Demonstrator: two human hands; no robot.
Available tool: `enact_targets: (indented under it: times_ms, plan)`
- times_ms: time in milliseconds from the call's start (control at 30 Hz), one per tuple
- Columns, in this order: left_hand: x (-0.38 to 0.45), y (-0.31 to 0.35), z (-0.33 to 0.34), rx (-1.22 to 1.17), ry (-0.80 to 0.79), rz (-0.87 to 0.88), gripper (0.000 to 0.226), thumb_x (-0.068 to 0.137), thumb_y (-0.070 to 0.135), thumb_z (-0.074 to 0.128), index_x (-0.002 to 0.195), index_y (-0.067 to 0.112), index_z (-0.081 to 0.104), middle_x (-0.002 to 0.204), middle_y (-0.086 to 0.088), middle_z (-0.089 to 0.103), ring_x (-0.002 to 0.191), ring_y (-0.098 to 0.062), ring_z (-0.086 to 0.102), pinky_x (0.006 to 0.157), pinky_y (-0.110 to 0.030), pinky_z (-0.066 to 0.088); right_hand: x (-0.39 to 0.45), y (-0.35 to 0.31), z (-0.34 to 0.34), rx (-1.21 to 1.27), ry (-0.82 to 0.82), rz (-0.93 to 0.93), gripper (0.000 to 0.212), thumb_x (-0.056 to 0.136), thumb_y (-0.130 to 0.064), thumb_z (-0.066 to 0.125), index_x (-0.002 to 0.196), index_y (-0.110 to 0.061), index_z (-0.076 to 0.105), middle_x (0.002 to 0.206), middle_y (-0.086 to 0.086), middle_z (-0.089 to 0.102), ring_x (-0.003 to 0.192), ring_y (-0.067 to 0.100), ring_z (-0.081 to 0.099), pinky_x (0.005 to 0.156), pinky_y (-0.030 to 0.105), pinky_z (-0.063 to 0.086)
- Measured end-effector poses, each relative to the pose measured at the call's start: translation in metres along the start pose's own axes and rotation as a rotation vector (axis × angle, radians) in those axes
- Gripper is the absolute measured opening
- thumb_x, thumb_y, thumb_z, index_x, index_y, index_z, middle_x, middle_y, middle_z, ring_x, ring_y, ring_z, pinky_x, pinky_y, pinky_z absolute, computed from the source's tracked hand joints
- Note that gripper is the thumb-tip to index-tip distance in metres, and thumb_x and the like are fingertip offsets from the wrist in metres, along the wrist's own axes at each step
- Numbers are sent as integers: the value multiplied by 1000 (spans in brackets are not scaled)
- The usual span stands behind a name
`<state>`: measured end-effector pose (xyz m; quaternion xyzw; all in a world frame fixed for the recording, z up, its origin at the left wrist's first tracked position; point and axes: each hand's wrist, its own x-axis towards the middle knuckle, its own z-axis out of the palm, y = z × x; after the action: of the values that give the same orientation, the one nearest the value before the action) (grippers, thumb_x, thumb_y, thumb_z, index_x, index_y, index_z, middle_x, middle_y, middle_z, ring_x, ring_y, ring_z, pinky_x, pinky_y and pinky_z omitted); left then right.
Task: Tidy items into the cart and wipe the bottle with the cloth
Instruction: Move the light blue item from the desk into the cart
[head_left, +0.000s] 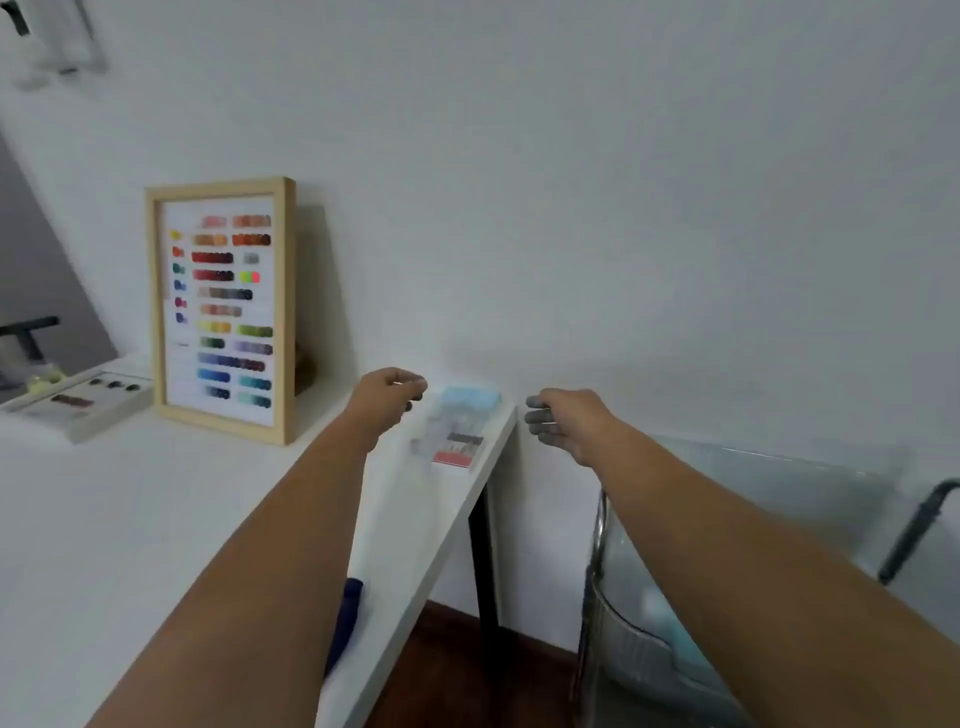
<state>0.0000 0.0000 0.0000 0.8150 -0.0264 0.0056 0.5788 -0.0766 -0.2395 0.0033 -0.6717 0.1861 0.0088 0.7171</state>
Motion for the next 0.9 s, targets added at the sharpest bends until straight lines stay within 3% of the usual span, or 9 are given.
enact_targets:
  times_ms: [133, 300, 367, 467, 633, 700, 833, 900]
  plan:
    - [36, -11, 13, 337, 46, -27, 7, 87, 29, 69, 87, 22, 71, 95, 2, 69, 81, -13, 60, 75, -26, 47, 36, 2, 17, -117, 39, 86, 9, 84, -10, 54, 90, -5, 59, 76, 14, 59, 59, 22, 46, 56, 26, 39]
    - [67, -11, 42, 693, 72, -105, 34, 88, 48, 60, 108, 22, 70, 109, -3, 68, 108, -28, 58, 99, -41, 44, 76, 12, 32, -156, 84, 141, 14, 82, -11, 56, 71, -6, 49, 63, 12, 49, 45, 19, 36, 48, 27, 32]
    - [76, -9, 51, 793, 88, -138, 41, 88, 54, 56, 109, 20, 66, 111, -4, 65, 110, -29, 56, 97, -41, 40, 86, 16, 37, -182, 92, 167, 19, 83, -15, 60, 70, -6, 48, 62, 13, 48, 41, 19, 36, 45, 27, 31]
    - [86, -7, 60, 852, 69, -131, 36, 88, 52, 55, 93, 17, 57, 97, -2, 60, 100, -28, 56, 85, -38, 34, 95, 22, 42, -186, 87, 190, 24, 83, -24, 65, 72, -7, 51, 67, 12, 53, 38, 17, 39, 39, 22, 34]
    - [89, -9, 73, 911, 18, -178, 29, 80, 50, 59, 76, 22, 53, 81, 0, 57, 90, -24, 51, 79, -40, 25, 106, 28, 49, -177, 125, 158, 41, 74, -45, 75, 85, -8, 59, 77, 6, 61, 64, 20, 59, 66, 31, 54]
    - [88, -10, 82, 928, 17, -166, 25, 78, 47, 59, 75, 23, 54, 79, 1, 57, 89, -24, 50, 79, -40, 21, 108, 28, 50, -179, 145, 160, 44, 76, -42, 76, 97, -7, 60, 78, 8, 61, 67, 20, 61, 69, 33, 57]
    - [85, -8, 97, 965, 26, -117, 18, 74, 40, 58, 75, 23, 53, 78, 2, 58, 89, -23, 52, 78, -40, 20, 104, 26, 47, -61, 154, 185, 32, 85, -13, 69, 112, 0, 60, 73, 11, 59, 57, 19, 57, 48, 28, 50]
    - [84, -5, 101, 960, 14, -119, 19, 72, 41, 59, 75, 23, 52, 79, 2, 57, 89, -23, 52, 80, -41, 20, 101, 22, 46, 45, 157, 218, 29, 88, -7, 63, 116, -1, 58, 88, 14, 64, 67, 22, 62, 50, 30, 51]
